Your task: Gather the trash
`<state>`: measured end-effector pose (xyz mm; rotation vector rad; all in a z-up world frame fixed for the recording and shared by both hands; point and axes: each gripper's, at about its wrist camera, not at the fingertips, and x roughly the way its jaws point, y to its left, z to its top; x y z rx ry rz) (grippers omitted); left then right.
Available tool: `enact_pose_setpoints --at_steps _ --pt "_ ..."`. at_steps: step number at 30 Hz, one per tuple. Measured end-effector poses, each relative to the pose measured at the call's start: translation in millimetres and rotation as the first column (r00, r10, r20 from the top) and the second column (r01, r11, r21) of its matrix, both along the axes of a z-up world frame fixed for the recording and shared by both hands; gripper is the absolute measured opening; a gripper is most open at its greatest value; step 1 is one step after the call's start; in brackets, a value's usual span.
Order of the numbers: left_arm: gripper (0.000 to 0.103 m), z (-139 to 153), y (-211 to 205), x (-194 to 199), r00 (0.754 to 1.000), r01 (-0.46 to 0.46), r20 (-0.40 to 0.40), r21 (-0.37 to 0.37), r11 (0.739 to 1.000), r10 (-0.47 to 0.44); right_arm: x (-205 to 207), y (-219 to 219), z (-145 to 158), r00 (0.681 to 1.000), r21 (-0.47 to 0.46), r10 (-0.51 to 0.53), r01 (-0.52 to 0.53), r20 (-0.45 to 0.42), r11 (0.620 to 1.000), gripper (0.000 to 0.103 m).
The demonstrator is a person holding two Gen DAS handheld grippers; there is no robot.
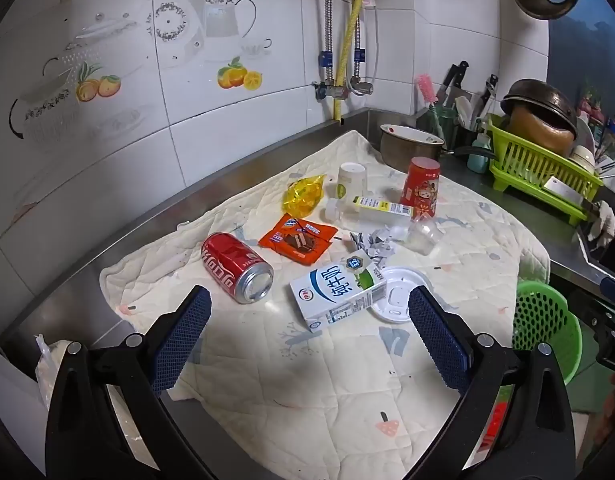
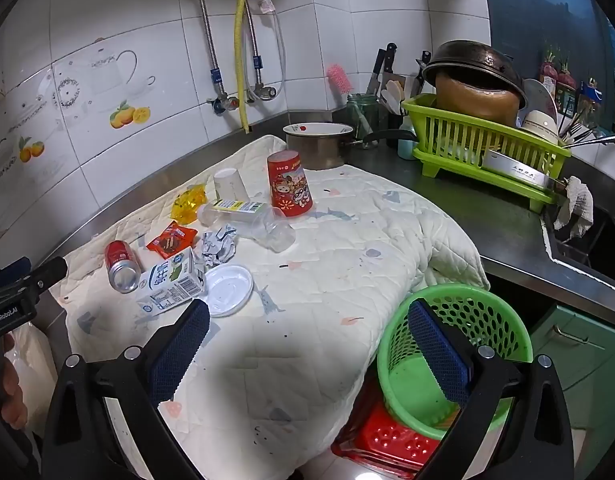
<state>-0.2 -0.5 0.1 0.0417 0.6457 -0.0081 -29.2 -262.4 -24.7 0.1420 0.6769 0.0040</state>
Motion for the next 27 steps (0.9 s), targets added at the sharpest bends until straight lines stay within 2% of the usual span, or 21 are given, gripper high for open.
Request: enact_pose_setpoints --at_steps 27 --pt "0.098 3.1 1.3 -0.2 1.000 -0.005 -0.002 -0.012 1.000 0.005 -1.3 2.6 -0.6 1.000 -0.013 -0.001 0.001 0.008 1.000 0.096"
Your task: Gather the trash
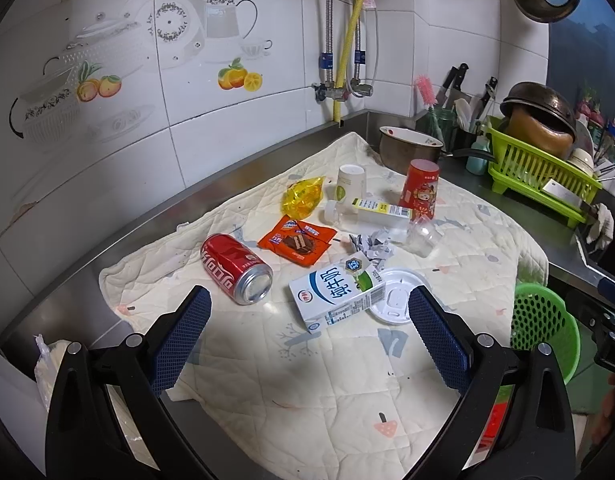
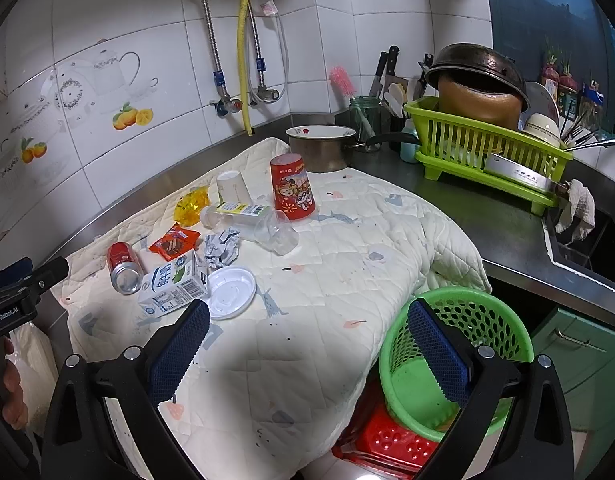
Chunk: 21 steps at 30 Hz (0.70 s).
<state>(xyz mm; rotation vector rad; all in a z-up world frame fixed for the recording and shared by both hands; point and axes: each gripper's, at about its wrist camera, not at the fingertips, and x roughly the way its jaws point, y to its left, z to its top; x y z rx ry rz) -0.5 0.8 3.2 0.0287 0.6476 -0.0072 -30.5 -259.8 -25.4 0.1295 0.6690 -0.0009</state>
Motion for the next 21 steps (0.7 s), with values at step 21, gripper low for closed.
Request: enact_pose_setpoints --at_steps 21 --pt "0.098 3.6 -3.1 0.1 1.000 0.000 0.011 -0.001 1.000 0.000 0.6 2.1 8.5 1.000 -0.006 0.010 -0.010 0.018 1.000 0.096"
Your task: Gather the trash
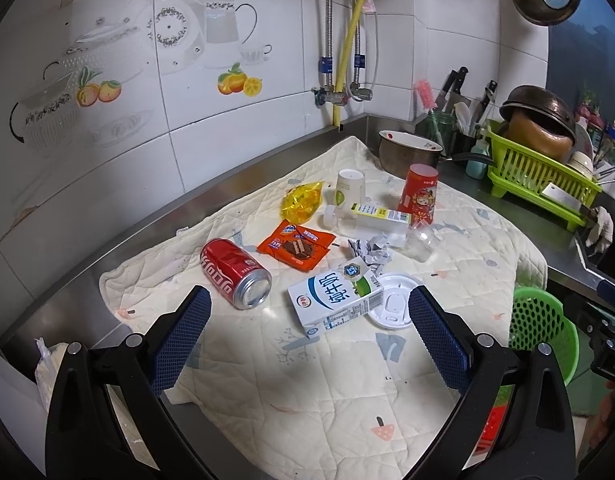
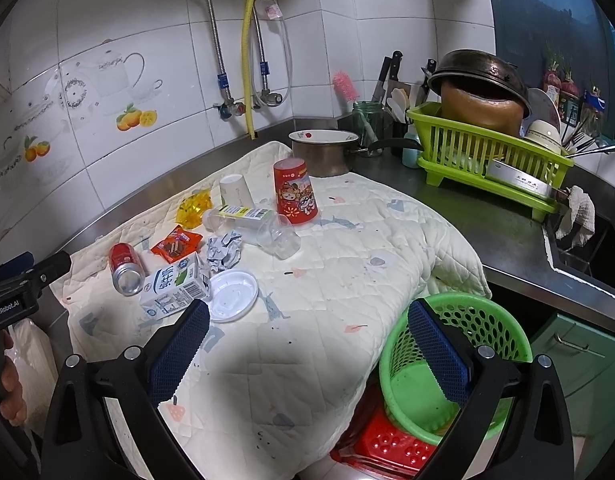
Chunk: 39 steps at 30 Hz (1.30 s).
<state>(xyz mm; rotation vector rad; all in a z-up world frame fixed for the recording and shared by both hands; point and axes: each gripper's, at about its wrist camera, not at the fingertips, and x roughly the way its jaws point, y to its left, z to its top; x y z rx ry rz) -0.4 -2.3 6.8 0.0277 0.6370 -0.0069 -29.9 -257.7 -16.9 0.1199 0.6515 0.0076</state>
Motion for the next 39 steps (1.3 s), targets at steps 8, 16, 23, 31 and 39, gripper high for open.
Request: enact_pose_setpoints --at_steps 8,16,23,31,39 --pt "0.098 0 1 1 1.000 0.005 -0.004 -0.007 1.000 -0.005 1 3 -1 1.000 -0.001 0.003 -0.003 0.000 1.000 0.096" --pt "0.098 -2 5 3 1.000 -0.022 -0.010 -0.005 1.000 0.022 6 7 -3 1.000 0.001 0.016 -0.016 -0.005 1.000 0.096" --pt "0.098 -2 15 6 0.999 -0.044 -0.010 -0.014 0.999 0.044 11 12 -5 0.999 0.000 0.036 -0.036 -0.008 0.999 0.096" --pt "0.098 -3 21 7 0.998 -0.059 -0.004 -0.017 0.998 0.059 20 17 -10 0.998 -0.006 0.060 -0.060 -0.010 0.998 0.096" --pt "0.098 -8 32 10 0.997 -0.080 -0.011 -0.014 0.997 0.080 41 24 -27 0.994 -0.003 0.100 -0.100 -0.050 0.995 0.096"
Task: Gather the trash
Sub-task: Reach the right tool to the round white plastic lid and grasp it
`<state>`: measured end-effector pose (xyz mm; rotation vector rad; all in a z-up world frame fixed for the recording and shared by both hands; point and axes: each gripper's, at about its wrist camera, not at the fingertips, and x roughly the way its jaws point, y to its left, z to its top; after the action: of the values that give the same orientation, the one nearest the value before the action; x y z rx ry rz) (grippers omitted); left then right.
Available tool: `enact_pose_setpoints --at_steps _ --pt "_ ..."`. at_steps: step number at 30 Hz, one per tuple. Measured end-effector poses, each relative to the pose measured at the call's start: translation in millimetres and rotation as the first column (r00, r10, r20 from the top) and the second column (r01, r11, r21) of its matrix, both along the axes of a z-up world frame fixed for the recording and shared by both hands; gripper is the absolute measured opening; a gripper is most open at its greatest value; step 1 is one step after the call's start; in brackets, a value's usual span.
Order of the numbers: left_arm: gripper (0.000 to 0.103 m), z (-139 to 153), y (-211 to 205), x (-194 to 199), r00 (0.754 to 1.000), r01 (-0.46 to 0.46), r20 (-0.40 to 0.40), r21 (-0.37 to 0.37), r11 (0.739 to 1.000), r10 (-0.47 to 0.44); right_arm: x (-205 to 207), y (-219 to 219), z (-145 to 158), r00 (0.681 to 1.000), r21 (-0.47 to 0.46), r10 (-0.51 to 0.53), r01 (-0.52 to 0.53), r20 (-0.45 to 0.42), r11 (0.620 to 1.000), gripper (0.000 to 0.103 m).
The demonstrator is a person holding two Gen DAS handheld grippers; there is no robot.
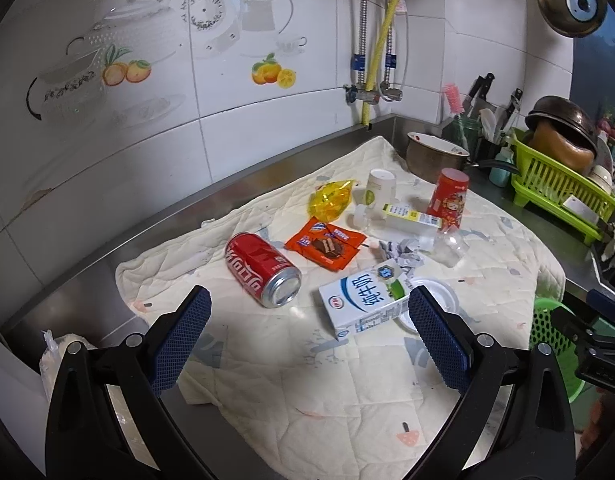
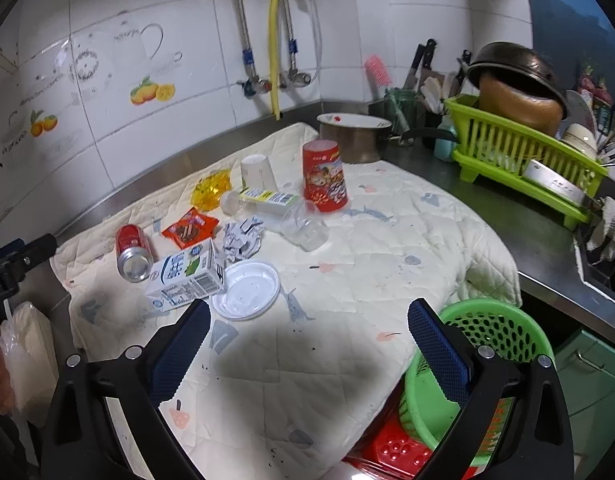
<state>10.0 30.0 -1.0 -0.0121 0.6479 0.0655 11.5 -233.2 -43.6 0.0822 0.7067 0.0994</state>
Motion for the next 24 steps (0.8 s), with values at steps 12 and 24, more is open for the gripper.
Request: enact_pose_setpoints --at_steps 12,24 --pt "0.098 -15 21 7 0.999 -0.028 -0.027 -0.006 1.000 0.028 51 24 -35 0.993 0.035 0.091 -0.089 -0.078 0.995 0.079" --pt "0.096 -32 28 21 0.997 0.061 -0.039 -0.031 0.998 -0.062 104 39 -78 0.976 0.076 0.106 -0.093 -0.191 0.993 0.051"
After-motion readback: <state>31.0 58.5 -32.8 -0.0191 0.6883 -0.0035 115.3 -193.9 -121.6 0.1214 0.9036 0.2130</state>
